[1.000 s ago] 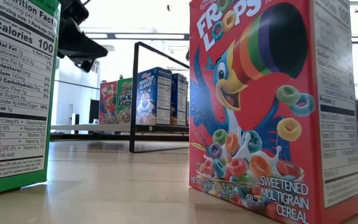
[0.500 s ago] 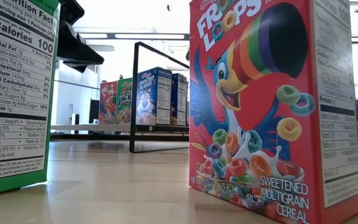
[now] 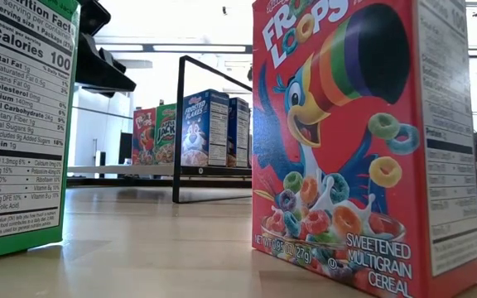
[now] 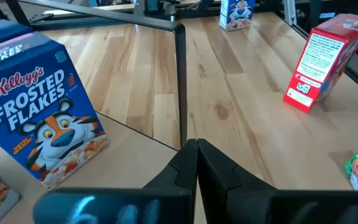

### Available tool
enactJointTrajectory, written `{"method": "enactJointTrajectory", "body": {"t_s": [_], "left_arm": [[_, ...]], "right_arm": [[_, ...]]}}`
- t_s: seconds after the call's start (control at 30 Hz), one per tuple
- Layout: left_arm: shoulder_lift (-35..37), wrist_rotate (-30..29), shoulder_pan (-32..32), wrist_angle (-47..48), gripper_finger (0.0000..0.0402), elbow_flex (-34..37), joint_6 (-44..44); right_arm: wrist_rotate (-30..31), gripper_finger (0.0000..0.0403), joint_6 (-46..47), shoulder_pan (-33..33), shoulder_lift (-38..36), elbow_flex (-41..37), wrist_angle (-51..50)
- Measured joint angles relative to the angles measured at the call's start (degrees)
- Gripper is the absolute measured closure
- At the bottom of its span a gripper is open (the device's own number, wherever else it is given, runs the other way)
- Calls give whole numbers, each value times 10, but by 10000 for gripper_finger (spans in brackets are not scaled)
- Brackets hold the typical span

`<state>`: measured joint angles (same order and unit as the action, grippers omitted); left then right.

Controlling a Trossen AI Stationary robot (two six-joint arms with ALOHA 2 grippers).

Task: Stack cereal on shelf
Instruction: Put the red cereal on the shelf

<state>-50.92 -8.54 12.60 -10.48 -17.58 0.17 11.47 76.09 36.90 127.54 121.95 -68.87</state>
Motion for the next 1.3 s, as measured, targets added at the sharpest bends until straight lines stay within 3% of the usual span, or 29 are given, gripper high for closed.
{"method": "enactJointTrajectory", "body": {"t_s": [0.4, 0.7, 0.93, 1.13, 1.3], "left_arm": [[0, 0, 2, -1, 401, 0, -4], [0, -9, 27, -2, 401, 0, -10], [40, -26, 40, 9, 401, 0, -29], [120, -34, 40, 53, 401, 0, -31], [189, -41, 39, 93, 401, 0, -30]], "right_arm": [[38, 91, 133, 24, 16, -44, 5], [136, 186, 149, 58, 16, -66, 50], [156, 263, 91, 60, 16, -66, 62], [161, 258, -4, 40, 16, -66, 65], [162, 254, -162, -16, 16, -45, 88]]}}
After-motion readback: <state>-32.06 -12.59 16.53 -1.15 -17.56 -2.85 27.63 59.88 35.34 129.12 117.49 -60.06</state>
